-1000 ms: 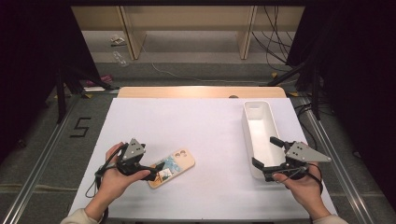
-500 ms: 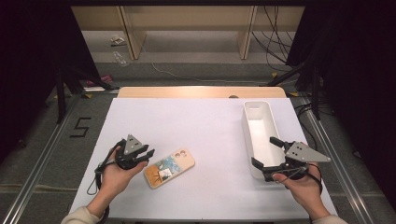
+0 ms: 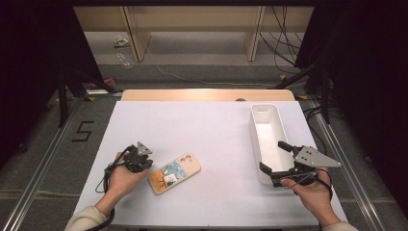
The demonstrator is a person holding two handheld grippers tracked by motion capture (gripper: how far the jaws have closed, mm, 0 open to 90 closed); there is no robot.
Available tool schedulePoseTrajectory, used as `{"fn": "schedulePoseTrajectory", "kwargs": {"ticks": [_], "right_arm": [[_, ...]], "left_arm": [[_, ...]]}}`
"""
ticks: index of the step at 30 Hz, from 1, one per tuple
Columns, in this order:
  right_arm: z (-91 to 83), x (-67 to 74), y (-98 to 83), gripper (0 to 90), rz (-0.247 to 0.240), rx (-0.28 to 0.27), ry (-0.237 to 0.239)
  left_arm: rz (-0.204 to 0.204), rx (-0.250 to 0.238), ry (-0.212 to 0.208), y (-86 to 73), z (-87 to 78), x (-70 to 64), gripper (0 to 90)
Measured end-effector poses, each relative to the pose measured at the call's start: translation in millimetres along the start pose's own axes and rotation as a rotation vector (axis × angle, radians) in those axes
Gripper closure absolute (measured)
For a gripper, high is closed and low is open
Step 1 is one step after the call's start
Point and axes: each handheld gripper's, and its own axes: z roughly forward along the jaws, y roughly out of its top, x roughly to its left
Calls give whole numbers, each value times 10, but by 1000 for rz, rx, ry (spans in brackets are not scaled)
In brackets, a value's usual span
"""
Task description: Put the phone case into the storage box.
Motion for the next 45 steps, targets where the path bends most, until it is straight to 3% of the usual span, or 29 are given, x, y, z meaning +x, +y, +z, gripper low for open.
{"fn": "schedulePoseTrajectory", "kwargs": {"ticks": [19, 30, 45], "right_arm": [[0, -3, 2, 29, 4, -2, -5], [0, -5, 5, 32, 5, -3, -7], [6, -10, 1, 34, 5, 0, -8]], "left_arm": [[26, 102, -47, -40, -92, -213, 898], [63, 155, -107, -67, -180, -392, 898], [88, 168, -166, -70, -212, -504, 898]]}}
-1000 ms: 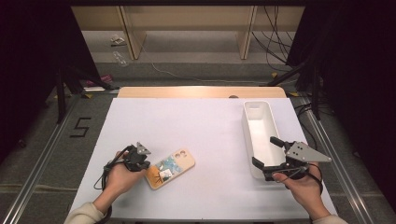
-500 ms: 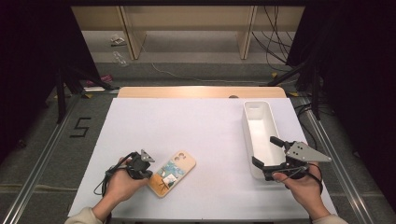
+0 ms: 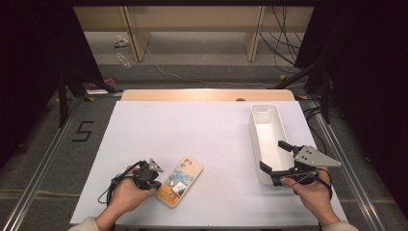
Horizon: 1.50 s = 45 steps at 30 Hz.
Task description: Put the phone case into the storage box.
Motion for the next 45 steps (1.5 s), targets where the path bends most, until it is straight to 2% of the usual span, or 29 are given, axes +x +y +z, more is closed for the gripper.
{"fn": "schedulePoseTrajectory", "kwargs": {"ticks": [5, 10, 12, 14, 15, 16, 17, 18, 22, 23, 24, 28, 30, 35, 45], "right_arm": [[1, 2, 1, 35, -1, 0, 1], [1, 0, -1, 35, 1, -1, 0], [4, 1, 2, 35, -1, 0, -2], [3, 2, 3, 35, -1, 0, -3], [3, 3, 6, 35, -1, -2, -5], [4, 3, 7, 35, -1, -4, -6], [5, 3, 6, 35, -1, -3, -6], [5, 3, 6, 35, -1, -3, -6], [4, 4, 8, 35, 0, -4, -6], [3, 4, 9, 35, 1, -4, -7], [0, 3, 10, 35, 1, -6, -5], [-4, 0, 10, 35, 0, -7, -6], [-9, -6, 9, 35, 2, -9, -7], [-8, -5, 12, 35, 3, -11, -8], [-8, -1, 13, 34, 5, -11, -8]], "left_arm": [[-9, -1, -17, 8, -16, 9, 885], [-17, -41, 32, 72, -120, 79, 825], [-40, -76, 9, 157, -164, 69, 710], [-41, -78, 1, 197, -179, 57, 592], [-62, -86, -22, 276, -198, 9, 542], [-62, -86, -22, 276, -198, 9, 478], [-76, -86, -27, 320, -205, -22, 382], [-85, -76, -29, 363, -202, -56, 382], [-80, 14, -16, 521, -124, -216, 126], [-86, 32, -12, 555, -89, -245, 92], [-93, 53, -7, 586, -52, -273, 11], [-94, 108, 28, 672, 54, -341, 0], [-112, 126, 35, 684, 100, -358, 0], [-149, 148, 27, 664, 164, -377, 0], [-176, 179, 16, 656, 242, -370, 0]]}}
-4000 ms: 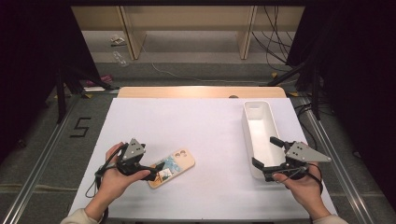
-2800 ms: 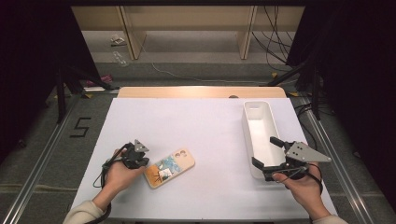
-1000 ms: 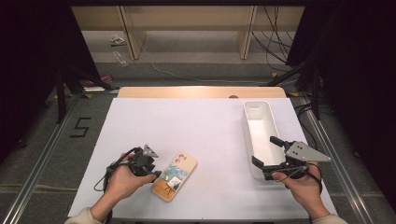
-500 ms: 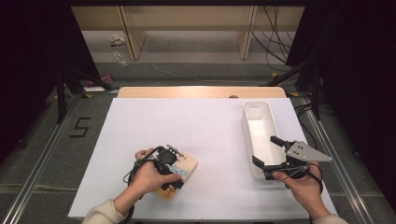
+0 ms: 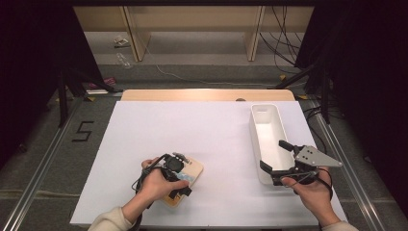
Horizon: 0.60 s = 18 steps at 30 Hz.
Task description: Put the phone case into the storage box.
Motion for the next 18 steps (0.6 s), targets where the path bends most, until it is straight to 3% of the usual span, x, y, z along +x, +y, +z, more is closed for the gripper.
{"fn": "schedulePoseTrajectory", "kwargs": {"ticks": [8, 18], "right_arm": [[3, 1, -1, 34, 2, 3, 0], [5, 3, -2, 34, -1, 3, 0]], "left_arm": [[-17, 20, -6, 4, 27, 16, 6], [10, 40, -8, 25, 50, -27, 15]]}}
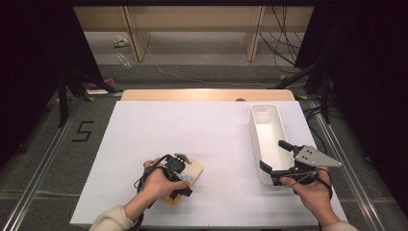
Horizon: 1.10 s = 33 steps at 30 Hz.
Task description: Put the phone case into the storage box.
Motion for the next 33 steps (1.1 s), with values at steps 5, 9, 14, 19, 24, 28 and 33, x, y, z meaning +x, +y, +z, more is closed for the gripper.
{"fn": "schedulePoseTrajectory", "kwargs": {"ticks": [5, 9, 14, 19, 24, 28, 33], "right_arm": [[0, 0, 0, 34, 0, 0, 0], [1, 0, -1, 34, 0, 0, 1], [2, -1, -1, 34, 0, -1, 1], [1, 2, -1, 34, -1, 1, 2], [0, 1, -3, 34, 0, 1, 2], [0, 2, -2, 34, -1, 1, 3], [0, 4, -3, 34, 0, 0, 4]], "left_arm": [[6, 15, -7, -3, 17, 16, 17], [7, 27, -10, -5, 27, 36, 16], [14, 29, -20, -7, 38, 52, 24], [19, 39, -27, -4, 47, 63, 24], [14, 40, -25, -4, 48, 59, 23], [10, 42, -19, -3, 52, 46, 23], [14, 44, -6, 0, 57, 36, 24]]}}
